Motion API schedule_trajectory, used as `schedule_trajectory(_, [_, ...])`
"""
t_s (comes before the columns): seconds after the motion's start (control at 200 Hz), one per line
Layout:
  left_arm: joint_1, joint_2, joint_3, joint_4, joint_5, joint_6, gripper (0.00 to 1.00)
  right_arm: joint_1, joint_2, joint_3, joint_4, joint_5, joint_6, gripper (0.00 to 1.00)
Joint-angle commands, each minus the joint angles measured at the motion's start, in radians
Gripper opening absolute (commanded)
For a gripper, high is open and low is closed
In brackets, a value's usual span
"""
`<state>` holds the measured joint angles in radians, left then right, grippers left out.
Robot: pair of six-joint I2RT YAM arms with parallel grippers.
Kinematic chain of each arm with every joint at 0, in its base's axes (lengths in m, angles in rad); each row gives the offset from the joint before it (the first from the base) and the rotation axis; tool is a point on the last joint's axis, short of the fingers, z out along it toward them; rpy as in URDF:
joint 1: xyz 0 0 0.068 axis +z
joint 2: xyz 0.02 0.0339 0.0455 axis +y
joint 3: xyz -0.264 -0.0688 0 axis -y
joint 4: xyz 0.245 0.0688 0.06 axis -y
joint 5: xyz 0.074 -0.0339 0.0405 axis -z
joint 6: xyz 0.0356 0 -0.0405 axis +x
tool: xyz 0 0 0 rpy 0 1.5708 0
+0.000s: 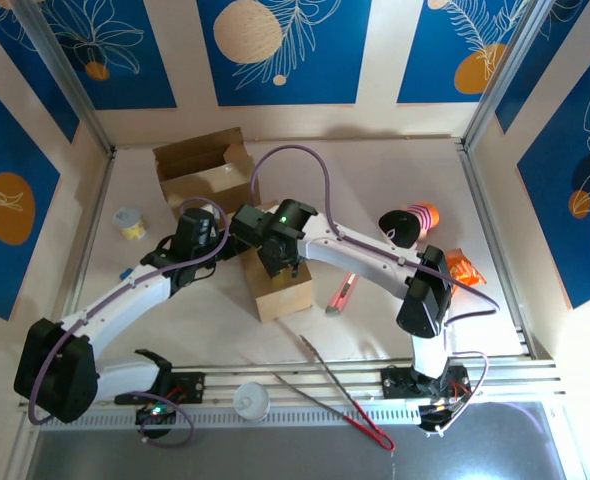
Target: Unpack the express box
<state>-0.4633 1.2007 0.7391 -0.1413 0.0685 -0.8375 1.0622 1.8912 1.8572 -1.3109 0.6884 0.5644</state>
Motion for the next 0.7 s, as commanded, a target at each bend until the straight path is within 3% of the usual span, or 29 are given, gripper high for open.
schedule_trajectory(0.0, [0.006,-0.004,-0.026,-0.021,0.039,0.004,1.00,0.009,-0.025,0.043,0.012,-0.023,0.023,0.82])
schedule_trajectory(0.255, [0.006,-0.008,-0.030,-0.017,0.039,0.003,1.00,0.006,-0.043,0.076,0.022,-0.072,0.000,0.83])
schedule_trajectory(0.695, [0.006,-0.004,-0.028,-0.013,0.047,0.003,1.00,-0.040,0.005,-0.026,0.084,-0.090,0.011,0.82])
